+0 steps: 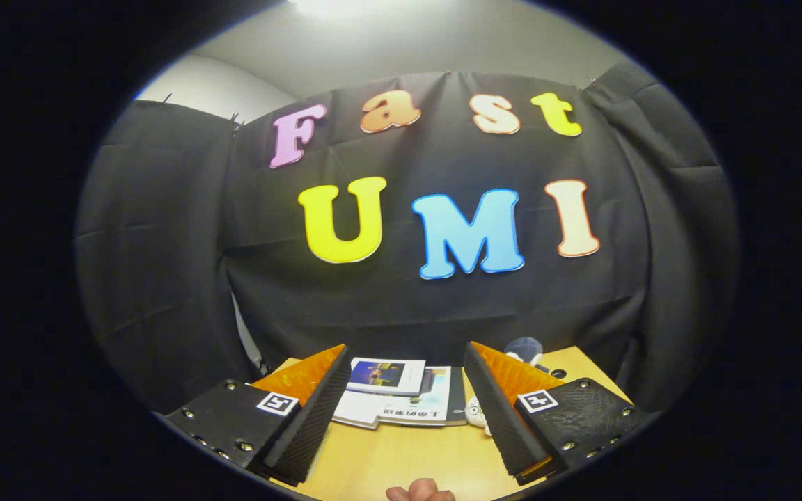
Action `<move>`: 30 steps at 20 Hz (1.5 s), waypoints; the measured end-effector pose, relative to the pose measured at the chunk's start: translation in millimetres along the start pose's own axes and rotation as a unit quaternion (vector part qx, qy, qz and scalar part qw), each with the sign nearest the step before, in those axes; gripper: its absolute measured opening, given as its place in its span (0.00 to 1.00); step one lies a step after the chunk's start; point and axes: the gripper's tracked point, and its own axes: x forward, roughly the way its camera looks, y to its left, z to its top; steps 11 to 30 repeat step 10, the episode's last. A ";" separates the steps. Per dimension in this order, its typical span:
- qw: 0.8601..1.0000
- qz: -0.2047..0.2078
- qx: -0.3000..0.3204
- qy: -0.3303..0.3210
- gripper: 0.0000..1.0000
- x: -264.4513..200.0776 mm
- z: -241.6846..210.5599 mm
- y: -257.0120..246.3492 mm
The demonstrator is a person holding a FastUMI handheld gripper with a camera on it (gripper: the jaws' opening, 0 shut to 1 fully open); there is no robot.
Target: Open the storage box then place both shoes into the box .Put the left shoe in first, then the right shoe, with the right side of both shoes facing outward in a uniform manner.
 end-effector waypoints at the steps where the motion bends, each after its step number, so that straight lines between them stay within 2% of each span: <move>1: 1.000 -0.006 0.004 -0.012 0.99 -6.3 4.3 -7.9; 3: 0.999 -0.022 -0.002 -0.023 0.99 -13.5 3.9 -22.3; 10: 1.000 -0.023 -0.001 -0.017 0.99 -12.9 -4.7 -61.7; 30: 1.000 -0.023 -0.001 -0.017 0.99 -12.9 -4.7 -61.7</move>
